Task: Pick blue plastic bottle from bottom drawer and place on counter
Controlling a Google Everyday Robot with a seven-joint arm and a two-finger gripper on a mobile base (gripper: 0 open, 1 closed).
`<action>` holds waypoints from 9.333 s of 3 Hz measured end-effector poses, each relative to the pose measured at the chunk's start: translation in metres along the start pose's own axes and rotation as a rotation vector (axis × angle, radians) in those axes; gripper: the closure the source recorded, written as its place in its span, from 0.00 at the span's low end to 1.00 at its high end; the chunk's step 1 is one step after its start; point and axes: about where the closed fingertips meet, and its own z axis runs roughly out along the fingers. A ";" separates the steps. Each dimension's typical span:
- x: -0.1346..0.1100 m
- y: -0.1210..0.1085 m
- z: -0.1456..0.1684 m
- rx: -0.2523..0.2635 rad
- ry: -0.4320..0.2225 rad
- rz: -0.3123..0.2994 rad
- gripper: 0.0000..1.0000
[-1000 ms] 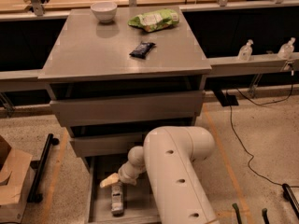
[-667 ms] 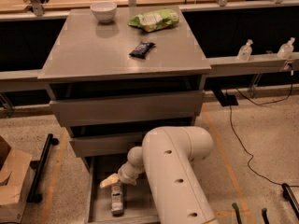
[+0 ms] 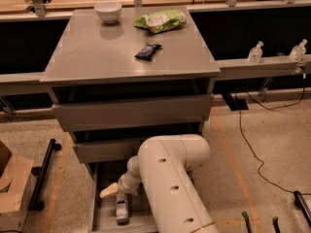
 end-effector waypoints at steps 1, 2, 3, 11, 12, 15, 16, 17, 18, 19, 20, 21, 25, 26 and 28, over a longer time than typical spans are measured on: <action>-0.006 -0.001 0.030 -0.012 0.002 0.056 0.00; -0.006 -0.006 0.063 0.005 0.027 0.108 0.17; -0.004 -0.008 0.071 0.022 0.039 0.131 0.41; 0.110 -0.016 -0.136 -0.337 0.203 -0.044 1.00; 0.118 -0.020 -0.178 -0.349 0.172 -0.067 1.00; 0.123 -0.016 -0.235 -0.302 0.170 -0.105 1.00; 0.127 0.002 -0.253 -0.250 0.186 -0.132 1.00; 0.142 0.051 -0.310 -0.149 0.172 -0.217 1.00; 0.147 0.099 -0.359 -0.056 0.194 -0.279 1.00; 0.138 0.114 -0.388 -0.024 0.147 -0.308 1.00; 0.139 0.114 -0.386 -0.025 0.148 -0.308 1.00; 0.133 0.108 -0.381 -0.083 0.117 -0.333 1.00; 0.095 0.154 -0.551 0.089 -0.098 -0.606 1.00; 0.095 0.154 -0.551 0.089 -0.098 -0.606 1.00; 0.076 0.192 -0.594 0.199 -0.139 -0.736 1.00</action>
Offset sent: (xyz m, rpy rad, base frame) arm 0.0013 0.0456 -0.0920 -0.0647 0.1259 -0.1181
